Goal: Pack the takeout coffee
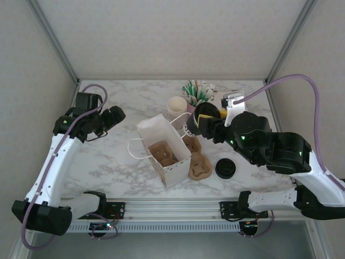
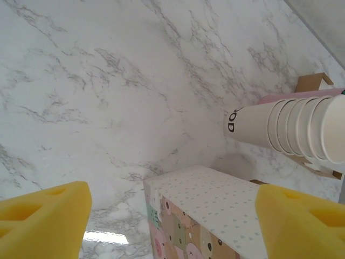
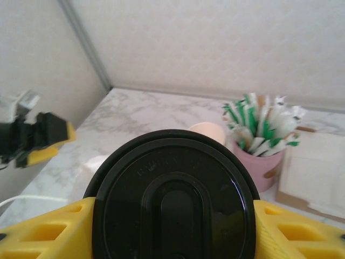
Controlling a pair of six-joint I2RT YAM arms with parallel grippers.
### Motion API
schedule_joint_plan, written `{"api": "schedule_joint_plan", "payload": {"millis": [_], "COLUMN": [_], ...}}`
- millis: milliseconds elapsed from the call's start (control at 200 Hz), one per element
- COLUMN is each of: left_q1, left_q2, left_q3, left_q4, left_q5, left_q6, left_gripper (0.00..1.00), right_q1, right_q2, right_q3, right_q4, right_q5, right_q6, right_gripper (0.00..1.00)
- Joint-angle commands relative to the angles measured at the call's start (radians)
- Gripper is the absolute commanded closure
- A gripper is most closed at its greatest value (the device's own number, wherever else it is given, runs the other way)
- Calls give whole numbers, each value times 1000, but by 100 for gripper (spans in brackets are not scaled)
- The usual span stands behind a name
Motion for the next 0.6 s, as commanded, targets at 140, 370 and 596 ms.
{"api": "schedule_joint_plan", "payload": {"millis": [140, 370, 596], "left_q1": [3, -45, -246], "left_q2": [-28, 2, 149], "left_q3": [62, 170, 554], "left_q4": [-50, -107, -330], "left_q5": [-11, 32, 47], "left_q6": [17, 52, 240], "left_gripper": [27, 43, 55], "right_q1": [8, -86, -266], "right_q2": [-11, 27, 56], "right_q3": [-4, -34, -122], "right_q4": [-129, -246, -259], "right_q5": [294, 279, 119], "right_q6": [43, 101, 115], "right_gripper": [51, 52, 51]}}
